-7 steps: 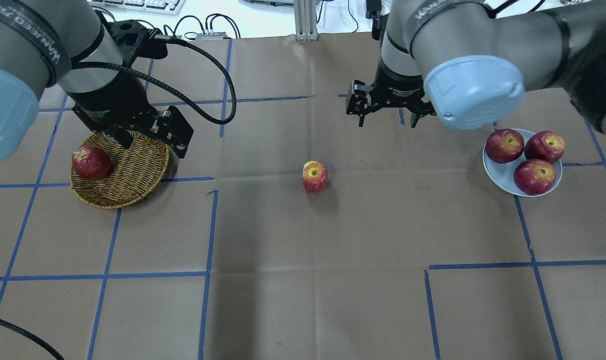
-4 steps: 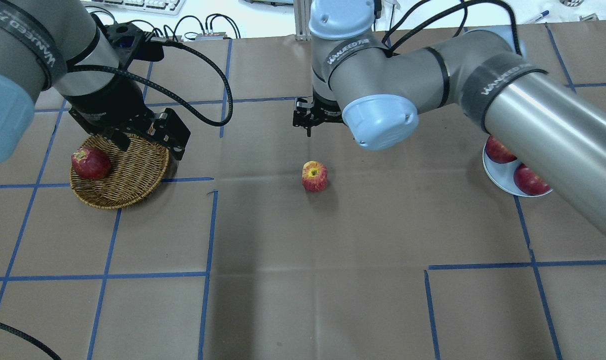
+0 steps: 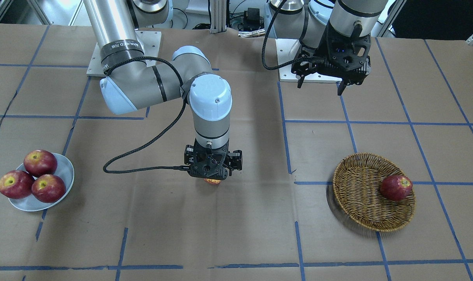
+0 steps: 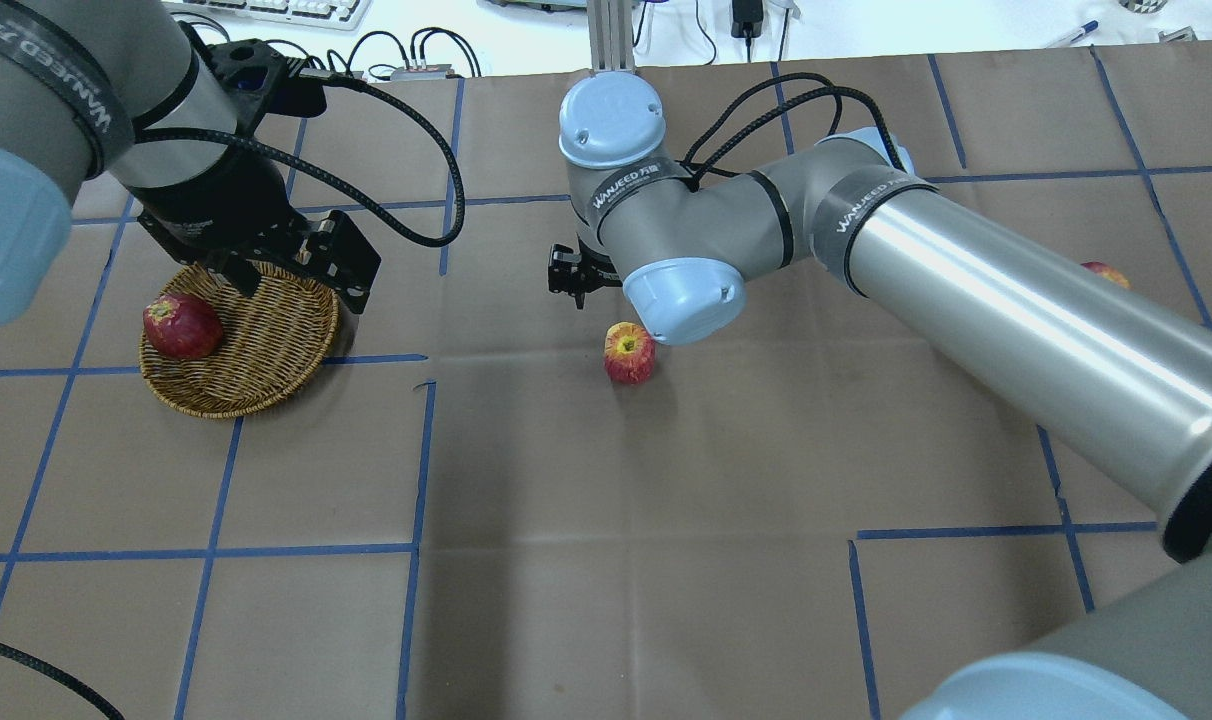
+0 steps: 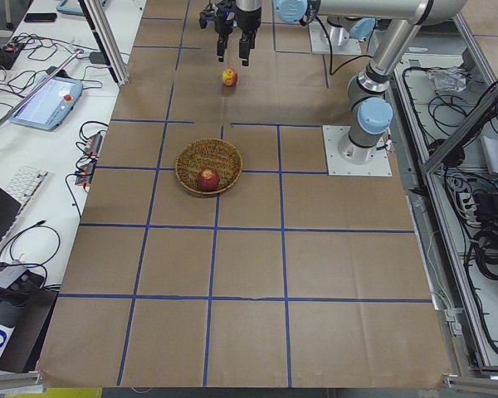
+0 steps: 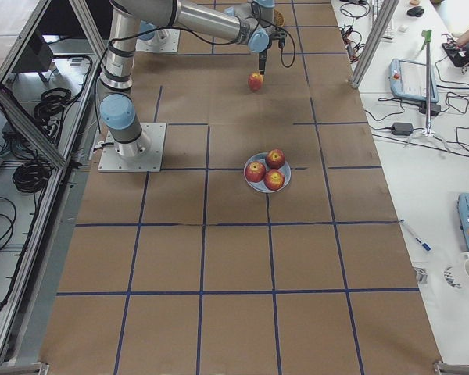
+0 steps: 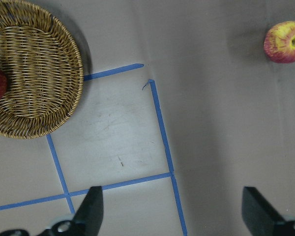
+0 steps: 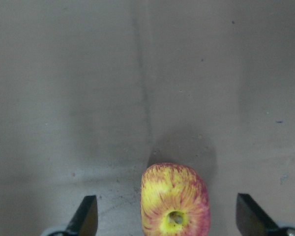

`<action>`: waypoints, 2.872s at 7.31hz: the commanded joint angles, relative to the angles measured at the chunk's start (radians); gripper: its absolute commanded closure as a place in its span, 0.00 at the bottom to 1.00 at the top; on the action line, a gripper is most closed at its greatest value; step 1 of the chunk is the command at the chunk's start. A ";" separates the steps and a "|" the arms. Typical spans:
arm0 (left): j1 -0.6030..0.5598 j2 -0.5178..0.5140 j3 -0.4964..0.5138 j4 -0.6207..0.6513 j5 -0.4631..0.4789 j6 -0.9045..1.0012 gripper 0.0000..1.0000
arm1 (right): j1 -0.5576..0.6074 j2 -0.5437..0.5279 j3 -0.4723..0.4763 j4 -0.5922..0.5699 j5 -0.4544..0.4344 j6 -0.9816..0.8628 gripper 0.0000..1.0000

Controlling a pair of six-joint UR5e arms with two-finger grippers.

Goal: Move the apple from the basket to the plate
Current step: 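Move the right gripper over the apple and grasp it, then lift the apple with the right gripper and carry it over the white plate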

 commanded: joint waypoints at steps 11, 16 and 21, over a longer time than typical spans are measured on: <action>0.002 -0.001 0.000 0.002 -0.006 -0.005 0.01 | -0.035 -0.028 0.060 -0.045 0.013 -0.013 0.48; 0.002 0.000 0.000 0.001 -0.008 -0.005 0.01 | -0.434 -0.306 0.043 0.282 -0.003 -0.475 0.47; 0.002 0.000 0.000 0.001 -0.008 -0.005 0.01 | -0.853 -0.279 0.136 0.211 -0.001 -1.089 0.48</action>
